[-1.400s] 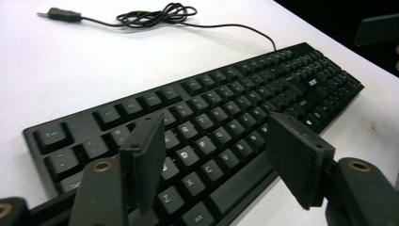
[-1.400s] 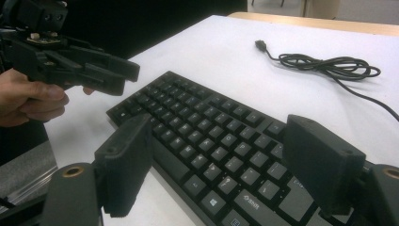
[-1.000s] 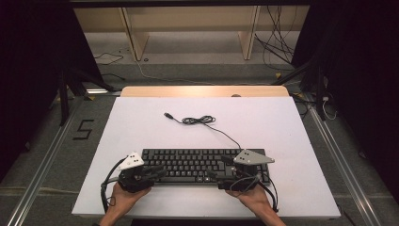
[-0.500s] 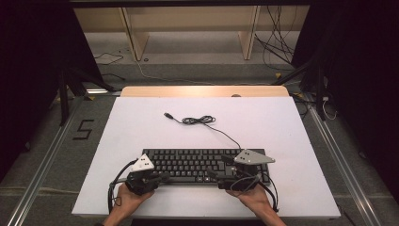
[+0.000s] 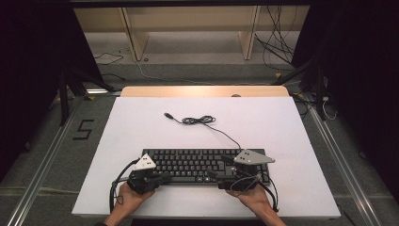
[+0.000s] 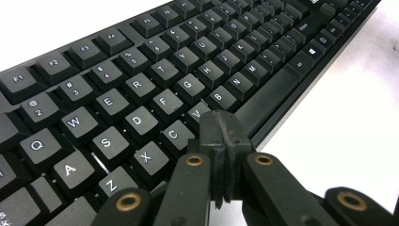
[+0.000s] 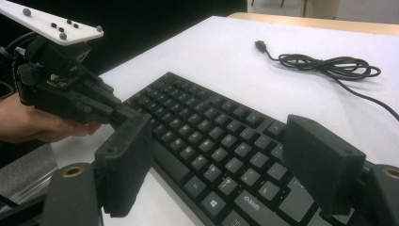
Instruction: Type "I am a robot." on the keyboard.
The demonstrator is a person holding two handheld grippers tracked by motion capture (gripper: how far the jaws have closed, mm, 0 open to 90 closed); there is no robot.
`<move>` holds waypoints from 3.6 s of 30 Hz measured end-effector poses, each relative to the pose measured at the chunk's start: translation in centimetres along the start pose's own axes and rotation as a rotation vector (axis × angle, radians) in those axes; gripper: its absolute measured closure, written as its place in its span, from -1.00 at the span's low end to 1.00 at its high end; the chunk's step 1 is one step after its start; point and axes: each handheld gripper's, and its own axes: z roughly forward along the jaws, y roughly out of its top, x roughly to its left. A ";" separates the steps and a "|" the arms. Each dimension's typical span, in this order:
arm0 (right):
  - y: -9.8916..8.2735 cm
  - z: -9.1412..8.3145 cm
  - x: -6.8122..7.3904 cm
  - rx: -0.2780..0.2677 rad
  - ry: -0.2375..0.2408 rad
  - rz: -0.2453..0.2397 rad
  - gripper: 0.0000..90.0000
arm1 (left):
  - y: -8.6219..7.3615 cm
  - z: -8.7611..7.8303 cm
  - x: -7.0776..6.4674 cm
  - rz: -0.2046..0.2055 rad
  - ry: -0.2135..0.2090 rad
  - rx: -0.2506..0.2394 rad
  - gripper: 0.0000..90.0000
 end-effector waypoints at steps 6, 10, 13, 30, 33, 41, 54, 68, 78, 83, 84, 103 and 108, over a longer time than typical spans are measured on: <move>0.0 0.0 0.0 0.002 0.000 -0.001 -0.42 | -0.1 0.1 0.3 -0.021 0.001 0.003 0.98; 0.0 0.0 0.0 0.002 -0.001 -0.001 -0.42 | 0.0 0.1 0.2 -0.008 0.004 0.000 0.98; 0.0 0.0 0.0 -0.001 -0.001 -0.003 -0.42 | 0.0 -0.1 0.2 -0.003 0.006 -0.015 0.90; 0.1 -0.2 0.0 -0.007 -0.003 -0.006 -0.42 | 0.5 -2.1 1.2 -0.105 0.011 -0.162 -0.01; 0.1 -0.2 0.0 -0.007 -0.003 -0.005 -0.42 | 0.5 -2.3 1.4 -0.120 0.021 -0.178 -0.06; 0.1 -0.1 0.0 -0.004 0.000 -0.008 -0.42 | 0.5 -2.5 1.8 -0.145 0.035 -0.184 -0.12; 0.1 0.0 0.1 -0.003 0.001 -0.009 -0.42 | 0.4 -3.1 2.7 -0.208 0.065 -0.210 -0.23; 0.0 0.2 0.2 0.004 0.005 -0.011 -0.42 | 0.2 -3.5 3.6 -0.285 0.122 -0.228 -0.32; 0.0 0.2 0.2 0.004 0.005 -0.009 -0.42 | 0.4 -3.5 3.8 -0.290 0.151 -0.221 -0.27; 0.0 0.2 0.2 0.004 0.005 -0.007 -0.42 | 0.6 -3.3 3.8 -0.274 0.148 -0.217 -0.09; 0.0 0.2 0.2 0.004 0.005 -0.007 -0.42 | 0.7 -3.2 3.8 -0.268 0.145 -0.214 -0.04; 0.0 0.1 0.0 -0.001 0.000 -0.005 -0.42 | 2.7 -0.7 3.0 -0.137 0.089 -0.136 0.97; 0.0 0.1 0.0 -0.002 0.001 -0.006 -0.42 | 3.3 0.3 2.7 -0.126 0.072 -0.100 0.98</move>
